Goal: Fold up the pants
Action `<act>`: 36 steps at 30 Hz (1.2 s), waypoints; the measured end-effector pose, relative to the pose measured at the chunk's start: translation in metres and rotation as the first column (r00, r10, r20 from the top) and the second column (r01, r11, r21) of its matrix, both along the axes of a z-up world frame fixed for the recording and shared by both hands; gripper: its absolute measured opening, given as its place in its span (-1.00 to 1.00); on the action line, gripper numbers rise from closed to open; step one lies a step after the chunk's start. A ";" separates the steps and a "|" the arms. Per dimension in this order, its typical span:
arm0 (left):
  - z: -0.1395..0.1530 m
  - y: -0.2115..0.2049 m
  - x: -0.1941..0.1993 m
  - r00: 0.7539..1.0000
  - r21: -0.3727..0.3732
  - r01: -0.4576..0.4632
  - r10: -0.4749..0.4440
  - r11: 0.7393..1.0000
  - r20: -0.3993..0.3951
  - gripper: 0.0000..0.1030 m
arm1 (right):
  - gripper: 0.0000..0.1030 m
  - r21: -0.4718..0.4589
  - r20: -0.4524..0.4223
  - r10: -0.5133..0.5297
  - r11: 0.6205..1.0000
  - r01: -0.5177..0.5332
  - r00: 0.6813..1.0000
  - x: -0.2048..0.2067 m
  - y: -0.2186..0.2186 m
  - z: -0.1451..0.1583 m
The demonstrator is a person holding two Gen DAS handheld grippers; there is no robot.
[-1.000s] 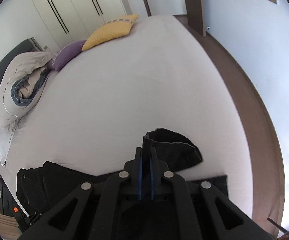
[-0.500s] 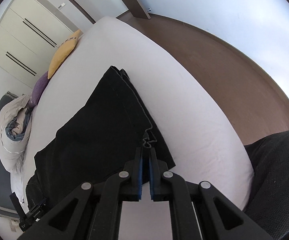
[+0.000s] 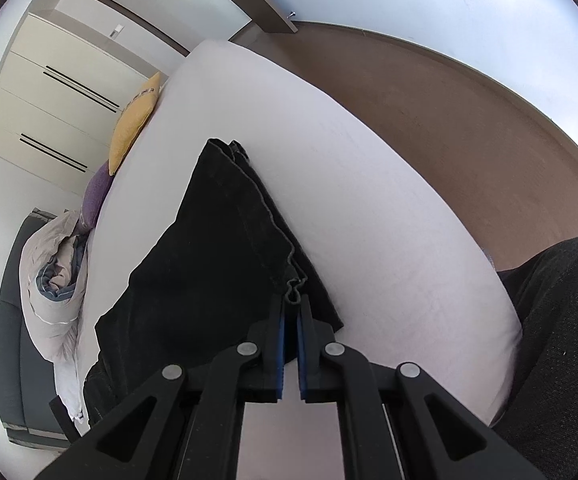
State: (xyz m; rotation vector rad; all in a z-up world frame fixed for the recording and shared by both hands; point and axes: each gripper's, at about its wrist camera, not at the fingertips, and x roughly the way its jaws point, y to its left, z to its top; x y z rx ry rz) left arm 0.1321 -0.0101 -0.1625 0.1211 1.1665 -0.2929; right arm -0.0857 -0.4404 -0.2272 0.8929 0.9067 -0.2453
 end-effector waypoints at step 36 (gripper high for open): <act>0.024 0.024 -0.006 0.998 -0.142 0.028 -0.020 0.990 0.064 0.20 | -1.00 0.061 0.022 0.229 0.971 -0.230 0.973 0.037 0.006 -0.011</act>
